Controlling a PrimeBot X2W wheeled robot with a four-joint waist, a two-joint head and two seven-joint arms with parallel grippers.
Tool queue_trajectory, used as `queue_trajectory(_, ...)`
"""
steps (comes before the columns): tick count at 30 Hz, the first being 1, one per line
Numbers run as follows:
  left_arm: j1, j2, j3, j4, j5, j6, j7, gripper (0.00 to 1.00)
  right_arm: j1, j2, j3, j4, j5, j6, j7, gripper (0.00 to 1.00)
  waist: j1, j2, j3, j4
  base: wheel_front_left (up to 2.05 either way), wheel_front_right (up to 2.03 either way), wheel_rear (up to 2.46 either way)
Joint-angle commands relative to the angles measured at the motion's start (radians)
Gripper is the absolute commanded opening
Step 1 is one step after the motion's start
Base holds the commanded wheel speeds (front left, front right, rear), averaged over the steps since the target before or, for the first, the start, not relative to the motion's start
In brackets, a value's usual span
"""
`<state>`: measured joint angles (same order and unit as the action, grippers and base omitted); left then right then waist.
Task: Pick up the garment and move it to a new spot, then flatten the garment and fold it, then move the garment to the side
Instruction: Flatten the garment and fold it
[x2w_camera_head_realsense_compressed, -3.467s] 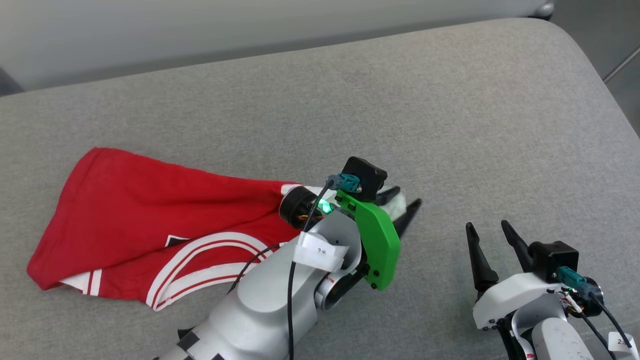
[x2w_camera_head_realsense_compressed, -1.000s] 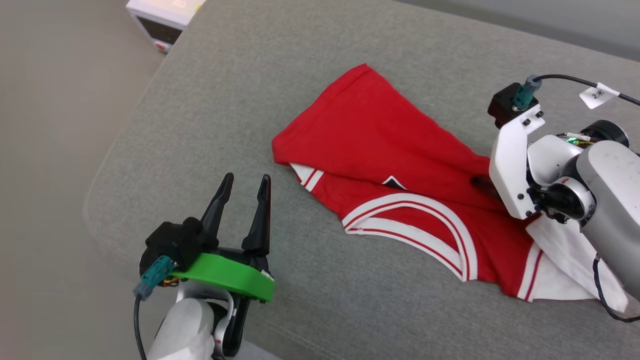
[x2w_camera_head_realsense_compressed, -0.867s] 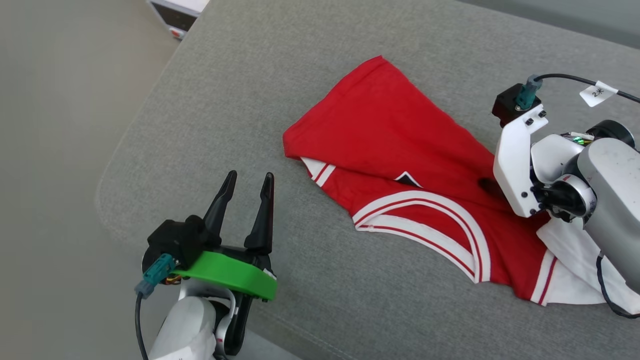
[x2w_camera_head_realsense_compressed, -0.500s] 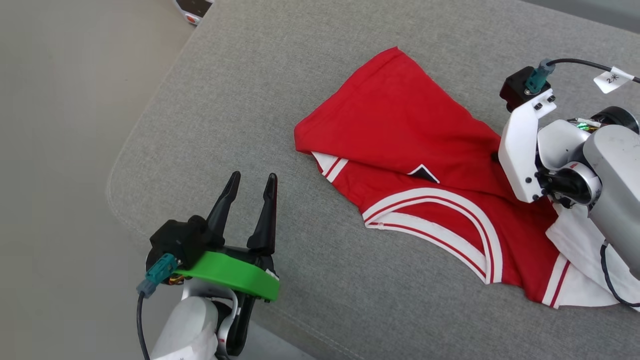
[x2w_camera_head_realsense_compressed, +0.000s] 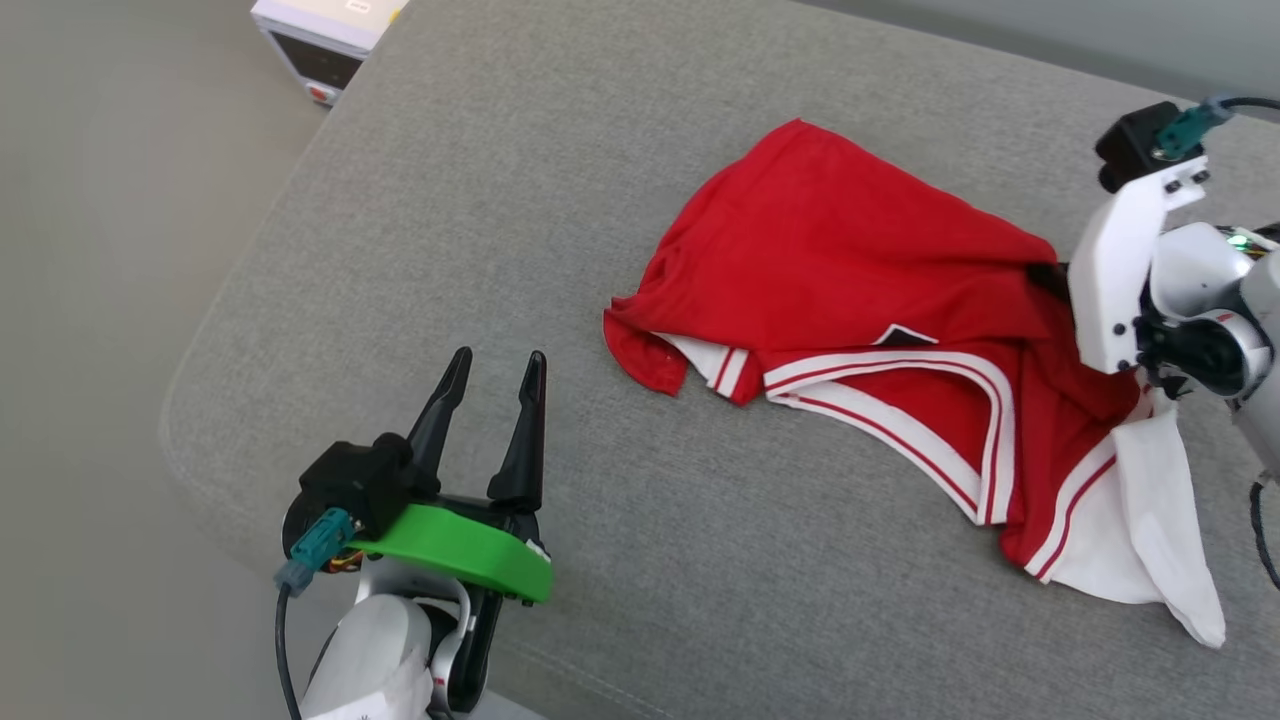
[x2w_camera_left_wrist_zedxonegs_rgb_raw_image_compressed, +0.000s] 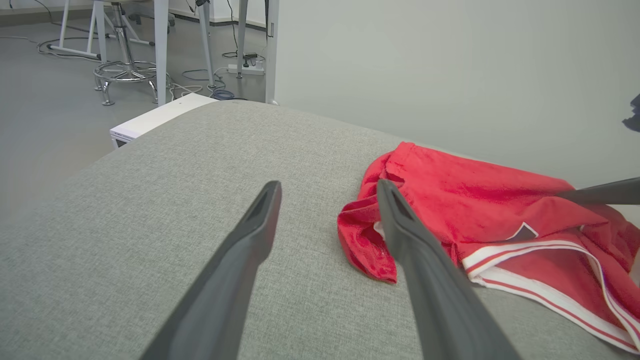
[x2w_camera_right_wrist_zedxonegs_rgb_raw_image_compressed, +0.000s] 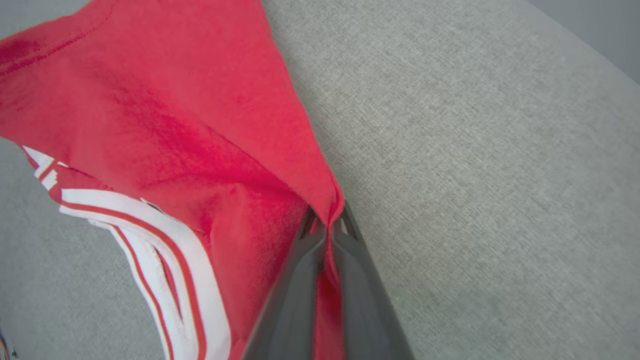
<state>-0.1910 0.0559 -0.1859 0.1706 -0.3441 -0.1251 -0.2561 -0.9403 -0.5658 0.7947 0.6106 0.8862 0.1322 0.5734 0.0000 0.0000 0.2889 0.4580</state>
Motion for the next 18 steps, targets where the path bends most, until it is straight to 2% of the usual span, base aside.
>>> queue_trajectory(1, -0.002, -0.006, 0.004, 0.0, 0.009, -0.005, -0.006, 1.0, 0.019, -0.012, -0.011, 0.01, 0.015, -0.002, -0.011, 0.0, 0.0, 0.0, -0.021, -0.027, 0.0, 0.0, 0.0)
queue_trajectory(11, -0.001, 0.006, 0.004, 0.002, 0.019, -0.006, -0.006, 1.0, 0.112, -0.126, -0.026, 0.062, 0.022, -0.002, 0.01, 0.0, 0.0, 0.0, -0.03, -0.082, 0.0, 0.0, 0.0)
queue_trajectory(18, -0.007, 0.012, 0.003, 0.003, 0.019, -0.006, -0.006, 1.0, 0.161, -0.16, -0.053, 0.147, -0.036, -0.002, 0.022, 0.0, 0.0, 0.0, -0.03, -0.104, 0.0, 0.0, 0.0)
